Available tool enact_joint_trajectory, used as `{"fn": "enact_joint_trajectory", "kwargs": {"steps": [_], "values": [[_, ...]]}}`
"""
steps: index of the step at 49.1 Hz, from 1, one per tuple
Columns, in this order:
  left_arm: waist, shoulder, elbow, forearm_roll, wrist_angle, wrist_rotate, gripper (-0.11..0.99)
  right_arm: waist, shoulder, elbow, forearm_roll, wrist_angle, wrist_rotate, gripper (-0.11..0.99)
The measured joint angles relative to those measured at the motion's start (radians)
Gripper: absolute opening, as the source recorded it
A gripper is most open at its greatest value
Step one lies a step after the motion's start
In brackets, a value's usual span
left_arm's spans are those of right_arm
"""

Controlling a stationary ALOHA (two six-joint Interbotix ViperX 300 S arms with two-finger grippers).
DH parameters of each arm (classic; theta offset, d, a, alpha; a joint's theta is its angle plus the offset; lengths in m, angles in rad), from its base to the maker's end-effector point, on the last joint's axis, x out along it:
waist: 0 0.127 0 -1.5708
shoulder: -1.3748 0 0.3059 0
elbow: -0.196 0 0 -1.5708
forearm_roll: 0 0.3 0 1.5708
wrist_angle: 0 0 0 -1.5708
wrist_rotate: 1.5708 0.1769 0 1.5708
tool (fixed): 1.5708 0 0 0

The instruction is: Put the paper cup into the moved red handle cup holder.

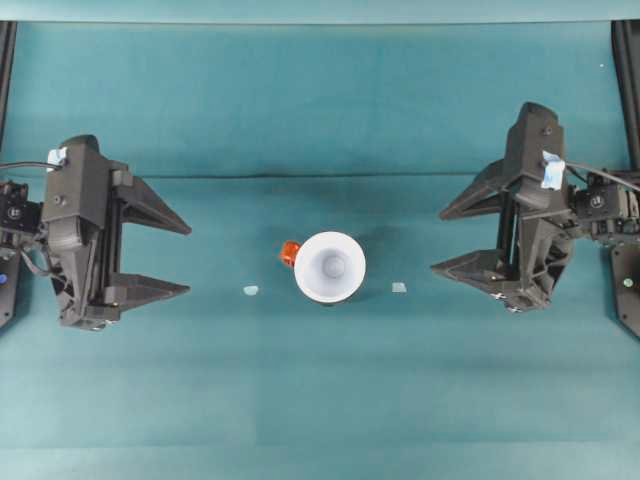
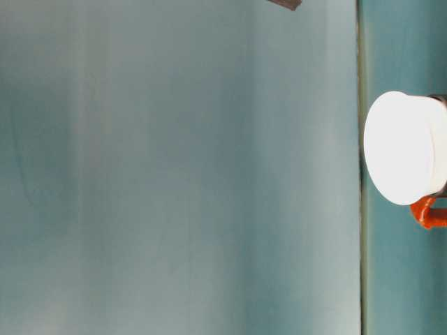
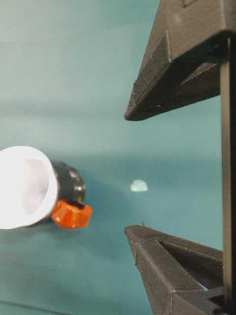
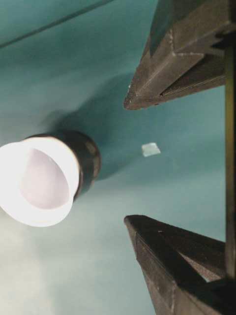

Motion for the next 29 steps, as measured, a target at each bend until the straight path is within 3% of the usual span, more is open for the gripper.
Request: {"fn": "enact_joint_trajectory", "kwargs": {"steps": [29], "values": [[-0.002,-0.002,0.015,0.000,0.017,0.005,0.95,-0.002,-0.167,0.092,-0.002,0.023,-0.002,0.96]]}}
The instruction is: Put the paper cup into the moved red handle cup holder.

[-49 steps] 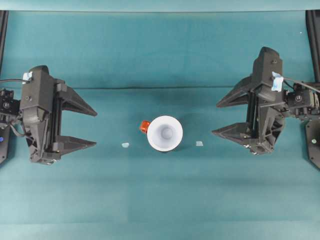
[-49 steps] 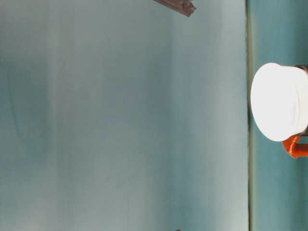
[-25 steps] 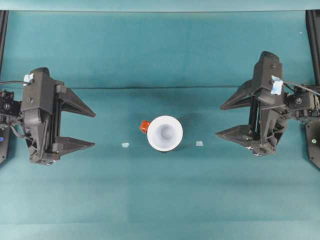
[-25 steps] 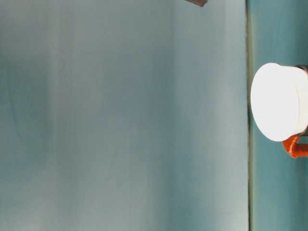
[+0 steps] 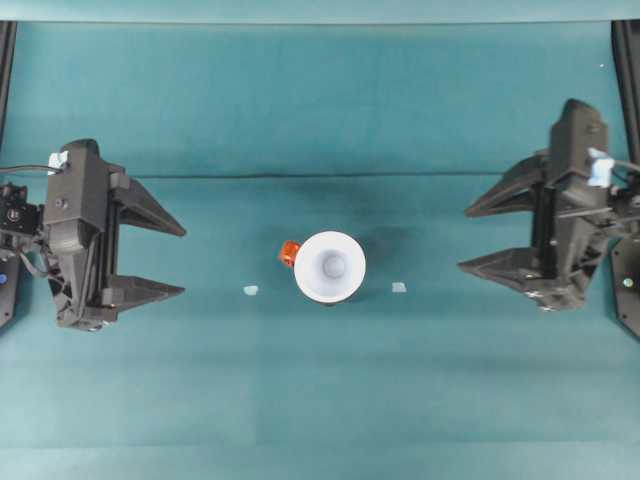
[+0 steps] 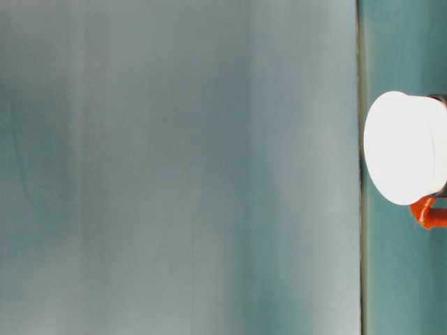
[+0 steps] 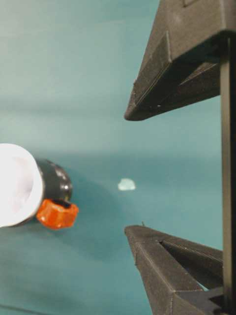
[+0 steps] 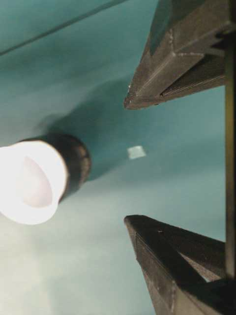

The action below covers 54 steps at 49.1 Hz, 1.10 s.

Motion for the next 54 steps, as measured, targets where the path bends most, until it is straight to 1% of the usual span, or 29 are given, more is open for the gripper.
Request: {"fn": "enact_joint_trajectory", "kwargs": {"steps": [3,4,5,6,7,11,12,14,15,17,21,24,25,26,29,30,32,37,38,39,41,42,45,47,48,49,50,53,54], "values": [[0.000,0.000,0.000,0.000,0.000,-0.003,0.95,-0.002,-0.025,0.011,0.000,0.014,0.000,0.96],[0.000,0.000,0.000,-0.003,0.000,-0.003,0.95,0.000,-0.031,0.014,0.000,0.018,0.000,0.96],[0.000,0.000,0.000,0.000,0.000,-0.003,0.95,-0.002,-0.038,0.017,0.002,0.021,0.000,0.96],[0.000,0.000,0.000,-0.003,-0.002,-0.003,0.95,-0.002,-0.044,0.018,0.000,0.026,0.000,0.96],[0.000,0.000,0.000,0.000,0.000,-0.003,0.95,-0.002,-0.052,0.021,0.000,0.029,0.000,0.96],[0.000,-0.002,0.000,0.000,0.000,-0.003,0.95,-0.002,-0.072,0.028,0.000,0.032,0.000,0.96],[0.002,-0.003,0.000,-0.003,0.000,-0.003,0.95,0.000,-0.075,0.028,0.000,0.032,0.000,0.96],[0.000,-0.003,0.000,-0.003,0.000,-0.003,0.95,-0.002,-0.080,0.028,0.002,0.034,0.000,0.96],[0.000,-0.003,0.000,0.000,0.000,-0.003,0.95,-0.002,-0.080,0.028,0.000,0.034,0.000,0.96],[0.000,-0.003,0.000,-0.003,0.000,-0.003,0.95,-0.002,-0.080,0.029,0.002,0.032,0.000,0.96],[0.000,-0.005,0.002,0.000,0.000,-0.002,0.95,-0.002,-0.078,0.029,0.000,0.031,0.000,0.96],[0.002,-0.006,0.002,-0.003,-0.002,-0.003,0.95,-0.002,-0.075,0.029,0.000,0.018,0.000,0.96],[0.000,-0.006,0.002,0.000,0.000,-0.003,0.95,-0.002,-0.074,0.028,0.000,0.012,0.000,0.96],[0.000,-0.006,0.003,-0.003,0.000,-0.003,0.95,-0.002,-0.072,0.028,0.000,0.008,0.000,0.96],[0.000,-0.006,0.003,-0.003,0.000,-0.003,0.95,0.000,-0.071,0.029,0.000,-0.012,0.000,0.96],[0.000,-0.006,0.003,0.000,0.000,-0.003,0.95,-0.002,-0.071,0.028,0.000,-0.020,0.000,0.96],[0.000,-0.006,0.002,-0.003,0.000,-0.003,0.95,0.000,-0.071,0.028,0.000,-0.037,0.000,0.96],[0.000,-0.006,0.003,0.000,0.000,-0.003,0.95,-0.002,-0.072,0.029,0.000,-0.074,0.000,0.96],[0.000,-0.006,0.003,-0.003,0.000,-0.003,0.95,-0.002,-0.072,0.029,0.000,-0.078,0.000,0.96],[0.002,-0.006,0.003,0.000,0.000,-0.003,0.95,-0.002,-0.071,0.029,0.000,-0.084,0.000,0.96],[0.000,-0.005,0.003,-0.003,0.000,-0.003,0.95,-0.002,-0.072,0.028,0.000,-0.089,0.000,0.96],[0.002,-0.006,0.003,0.000,0.000,-0.003,0.95,-0.002,-0.072,0.028,0.000,-0.091,0.000,0.96],[0.000,-0.005,0.003,-0.003,0.000,-0.003,0.95,-0.002,-0.072,0.029,0.000,-0.092,0.000,0.96],[0.000,-0.005,0.003,0.000,0.000,-0.005,0.95,-0.002,-0.072,0.029,-0.002,-0.092,0.000,0.96],[0.000,-0.005,0.003,-0.003,0.000,-0.005,0.95,-0.002,-0.071,0.028,-0.002,-0.092,0.000,0.96],[0.000,-0.005,0.003,0.000,0.000,-0.005,0.95,-0.003,-0.072,0.029,-0.002,-0.094,0.000,0.96],[0.000,-0.003,0.003,-0.003,0.000,-0.005,0.95,-0.002,-0.072,0.028,0.000,-0.092,0.000,0.96],[0.000,-0.003,0.003,0.000,0.000,-0.005,0.95,-0.002,-0.072,0.029,-0.002,-0.094,0.000,0.96],[0.000,-0.003,0.003,-0.003,0.000,-0.005,0.95,-0.003,-0.071,0.029,0.000,-0.092,0.000,0.96]]}}
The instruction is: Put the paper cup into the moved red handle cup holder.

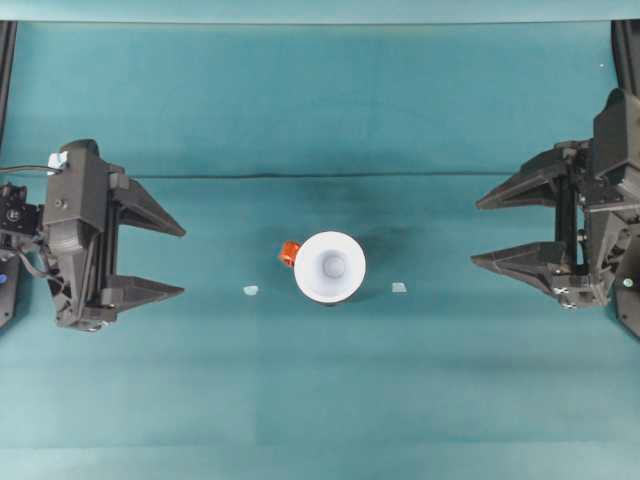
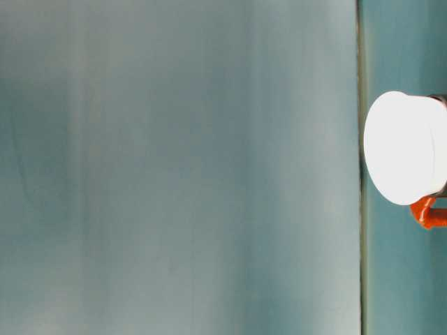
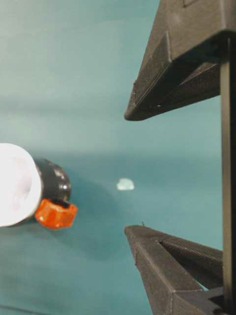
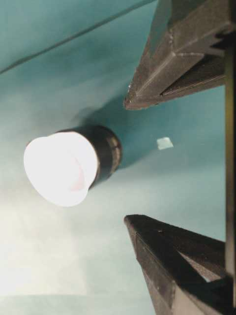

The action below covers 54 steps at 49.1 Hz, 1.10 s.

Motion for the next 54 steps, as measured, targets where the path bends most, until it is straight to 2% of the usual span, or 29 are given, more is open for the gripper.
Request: {"fn": "enact_joint_trajectory", "kwargs": {"steps": [2,5,7,9,10,12,13,18,20,42,43,45,46,47,48,49,52,54], "values": [[0.000,-0.002,0.000,0.003,0.000,0.000,0.95,0.002,-0.002,-0.002,-0.002,-0.002,0.000,0.96],[0.002,0.000,0.000,0.000,0.000,0.000,0.95,0.000,-0.002,-0.002,-0.002,0.000,0.000,0.96],[0.000,0.000,0.002,0.003,0.000,-0.002,0.95,0.000,0.000,0.000,-0.002,0.000,0.000,0.96],[0.000,-0.002,0.003,0.000,0.000,0.000,0.95,0.000,0.000,-0.002,0.000,0.000,0.000,0.96],[0.000,0.000,0.003,0.003,0.000,-0.002,0.95,0.000,0.000,0.000,-0.002,-0.002,0.000,0.96],[0.000,-0.002,0.003,0.000,0.000,-0.002,0.95,0.000,0.000,-0.002,-0.002,0.000,0.000,0.96],[0.000,-0.003,0.003,0.003,0.000,-0.002,0.95,0.000,0.000,0.000,-0.002,0.000,0.000,0.96],[0.000,-0.006,0.005,0.000,0.000,-0.002,0.95,0.000,-0.002,0.000,-0.002,0.006,0.000,0.96],[0.000,-0.008,0.005,0.003,0.000,-0.002,0.95,0.002,0.000,-0.002,-0.002,0.011,0.000,0.96],[0.000,-0.015,0.012,0.000,-0.002,-0.003,0.95,0.000,-0.011,0.000,-0.002,0.049,0.000,0.96],[0.000,-0.017,0.012,0.003,0.000,-0.003,0.95,0.000,-0.014,0.000,0.000,0.049,0.000,0.96],[0.000,-0.017,0.012,0.000,-0.002,-0.003,0.95,0.000,-0.021,0.002,-0.002,0.049,0.000,0.96],[0.000,-0.017,0.012,0.003,0.000,-0.002,0.95,0.000,-0.026,0.002,-0.002,0.049,0.000,0.96],[0.000,-0.017,0.012,0.000,0.000,-0.003,0.95,0.000,-0.029,0.002,-0.002,0.049,0.000,0.96],[0.000,-0.015,0.012,0.003,-0.002,-0.003,0.95,0.000,-0.032,0.003,-0.002,0.049,-0.002,0.96],[0.000,-0.017,0.012,0.000,0.000,-0.003,0.95,0.000,-0.035,0.003,-0.002,0.049,0.000,0.96],[0.000,-0.017,0.012,0.003,-0.002,-0.003,0.95,0.000,-0.038,0.003,-0.002,0.046,-0.006,0.96],[0.000,-0.017,0.012,0.000,-0.002,-0.003,0.95,0.002,-0.038,0.005,-0.002,0.043,-0.012,0.96]]}}
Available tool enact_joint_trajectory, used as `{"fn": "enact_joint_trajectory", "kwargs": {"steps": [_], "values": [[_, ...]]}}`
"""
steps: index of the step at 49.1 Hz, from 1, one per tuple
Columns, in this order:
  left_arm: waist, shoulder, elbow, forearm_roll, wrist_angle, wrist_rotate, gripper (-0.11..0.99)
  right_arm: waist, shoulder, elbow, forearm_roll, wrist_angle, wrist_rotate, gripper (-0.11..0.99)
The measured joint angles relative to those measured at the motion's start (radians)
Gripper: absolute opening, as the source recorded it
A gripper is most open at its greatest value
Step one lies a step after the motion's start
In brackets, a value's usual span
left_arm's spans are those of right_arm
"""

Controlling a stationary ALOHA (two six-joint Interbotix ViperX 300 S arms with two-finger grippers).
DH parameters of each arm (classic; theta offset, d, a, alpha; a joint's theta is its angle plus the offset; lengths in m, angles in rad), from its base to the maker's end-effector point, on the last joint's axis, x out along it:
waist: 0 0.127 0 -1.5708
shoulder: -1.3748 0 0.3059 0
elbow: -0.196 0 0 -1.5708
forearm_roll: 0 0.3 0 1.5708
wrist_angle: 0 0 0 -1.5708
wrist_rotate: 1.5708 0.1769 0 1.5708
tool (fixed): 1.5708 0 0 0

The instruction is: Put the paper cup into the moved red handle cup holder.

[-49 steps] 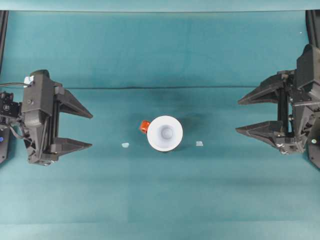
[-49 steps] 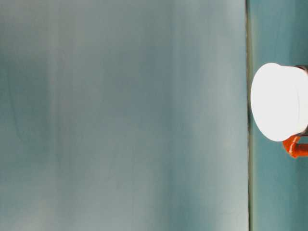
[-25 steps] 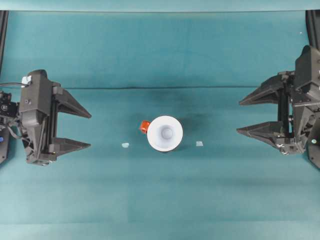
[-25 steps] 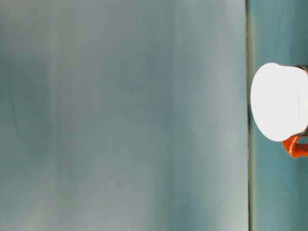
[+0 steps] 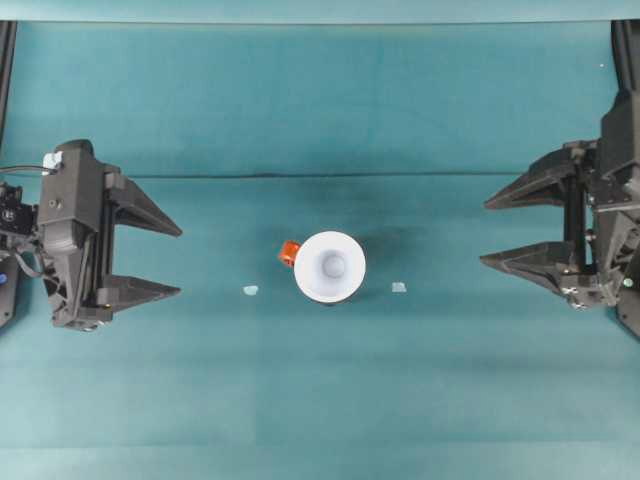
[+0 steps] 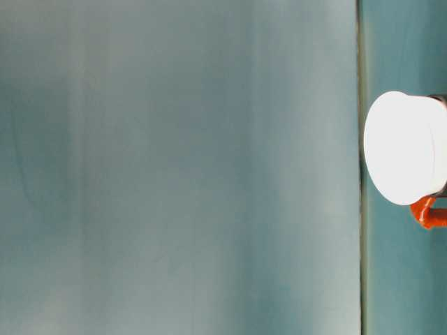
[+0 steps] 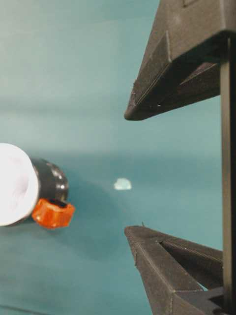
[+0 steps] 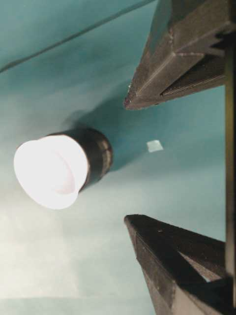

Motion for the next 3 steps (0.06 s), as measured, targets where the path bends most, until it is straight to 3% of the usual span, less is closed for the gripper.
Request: {"fn": "enact_joint_trajectory", "kwargs": {"steps": [3], "values": [[0.000,0.000,0.000,0.003,0.002,0.000,0.95,0.000,0.000,-0.002,-0.002,-0.008,-0.011,0.96]]}}
